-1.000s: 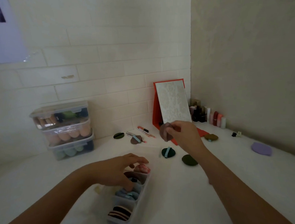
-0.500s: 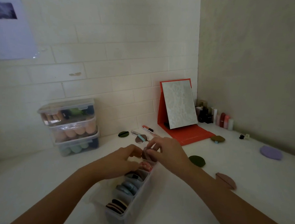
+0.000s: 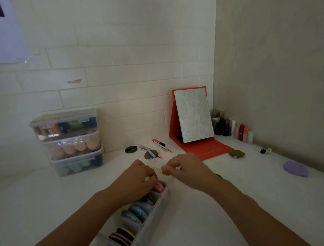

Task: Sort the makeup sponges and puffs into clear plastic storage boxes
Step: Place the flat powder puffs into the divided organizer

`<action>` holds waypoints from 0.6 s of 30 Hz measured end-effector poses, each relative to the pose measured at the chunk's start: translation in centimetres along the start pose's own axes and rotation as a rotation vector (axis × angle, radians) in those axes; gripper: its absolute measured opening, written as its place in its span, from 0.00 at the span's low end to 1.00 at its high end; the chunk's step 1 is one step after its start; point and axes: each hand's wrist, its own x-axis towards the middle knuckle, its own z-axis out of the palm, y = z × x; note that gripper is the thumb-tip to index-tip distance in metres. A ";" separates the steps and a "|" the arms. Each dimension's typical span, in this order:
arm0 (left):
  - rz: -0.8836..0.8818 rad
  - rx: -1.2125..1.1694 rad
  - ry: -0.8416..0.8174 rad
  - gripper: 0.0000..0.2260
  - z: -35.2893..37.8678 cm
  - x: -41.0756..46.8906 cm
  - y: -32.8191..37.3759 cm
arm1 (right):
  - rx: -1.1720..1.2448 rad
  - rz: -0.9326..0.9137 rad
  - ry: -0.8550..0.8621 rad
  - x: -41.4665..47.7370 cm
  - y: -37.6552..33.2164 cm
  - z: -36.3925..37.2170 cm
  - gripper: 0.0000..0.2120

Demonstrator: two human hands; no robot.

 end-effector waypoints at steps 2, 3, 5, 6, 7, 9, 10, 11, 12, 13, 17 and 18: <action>0.017 -0.010 0.012 0.13 0.2 -0.1 -0.1 | -0.037 0.113 0.101 0.1 0.9 -1.4 0.14; 0.025 -0.015 0.027 0.13 0.2 -0.2 0.0 | -0.126 0.197 0.114 0.2 1.6 -2.1 0.14; 0.034 -0.013 0.051 0.14 0.3 -0.2 0.1 | -0.355 0.407 0.019 0.1 3.3 -3.2 0.13; 0.037 -0.013 0.062 0.13 0.3 -0.2 0.2 | -0.437 0.499 -0.050 -0.1 4.0 -3.7 0.13; 0.039 -0.016 0.072 0.13 0.4 -0.2 0.2 | -0.488 0.568 -0.114 -0.4 4.6 -4.3 0.14; 0.044 -0.027 0.084 0.12 0.5 -0.2 0.2 | -0.495 0.658 -0.218 -1.4 5.4 -5.8 0.15; 0.046 -0.033 0.085 0.12 0.5 -0.2 0.1 | -0.460 0.697 -0.279 -1.9 5.6 -6.7 0.15; 0.047 -0.037 0.084 0.12 0.5 -0.2 0.1 | -0.422 0.744 -0.357 -2.5 5.7 -7.4 0.17; 0.048 -0.040 0.080 0.11 0.5 -0.2 0.0 | -0.403 0.797 -0.452 -2.9 5.8 -8.0 0.22; 0.049 -0.040 0.076 0.11 0.6 -0.1 0.0 | -0.400 0.840 -0.542 -3.2 5.8 -8.4 0.26; 0.045 -0.036 0.077 0.11 0.6 0.0 0.0 | -0.383 0.885 -0.723 -3.6 6.1 -8.4 0.25; 0.043 -0.035 0.078 0.11 0.6 0.0 0.0 | -0.379 0.887 -0.719 -3.4 6.3 -8.2 0.23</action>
